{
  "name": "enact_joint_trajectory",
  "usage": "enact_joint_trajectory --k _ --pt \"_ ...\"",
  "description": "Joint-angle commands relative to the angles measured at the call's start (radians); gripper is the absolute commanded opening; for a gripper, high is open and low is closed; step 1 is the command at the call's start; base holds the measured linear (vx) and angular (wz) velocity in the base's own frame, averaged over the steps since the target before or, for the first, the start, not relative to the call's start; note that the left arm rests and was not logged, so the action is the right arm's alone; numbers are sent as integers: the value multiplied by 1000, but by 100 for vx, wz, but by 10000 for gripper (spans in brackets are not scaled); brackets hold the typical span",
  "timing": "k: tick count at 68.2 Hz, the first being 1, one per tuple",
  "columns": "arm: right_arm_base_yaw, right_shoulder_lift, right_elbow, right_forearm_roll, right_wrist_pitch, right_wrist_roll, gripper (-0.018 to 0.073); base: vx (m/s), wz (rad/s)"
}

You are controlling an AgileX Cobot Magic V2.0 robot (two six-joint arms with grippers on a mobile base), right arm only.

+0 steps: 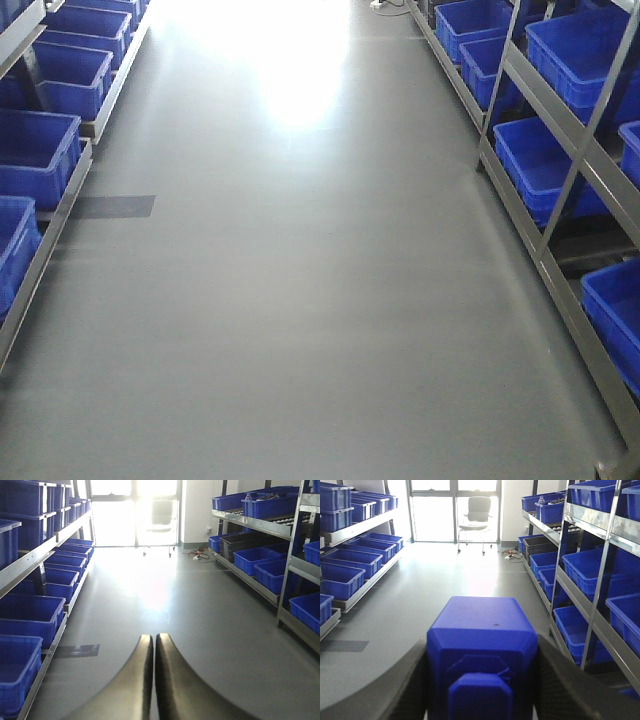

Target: Pour parts from conveyor to right shelf

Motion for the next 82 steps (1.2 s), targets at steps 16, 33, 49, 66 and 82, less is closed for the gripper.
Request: enact_joint_trajectory --k 16,33,49,66,82 --pt "-4 9 -29 1 -86 -6 -9 64 -8" --pt "-4 9 -29 1 -86 -6 -9 61 -1" --pt "-4 9 -29 1 -86 -6 -9 60 13" --pt "-4 9 -29 1 -86 -6 -9 58 17" --pt "-4 9 -29 1 -86 -6 -9 54 12"
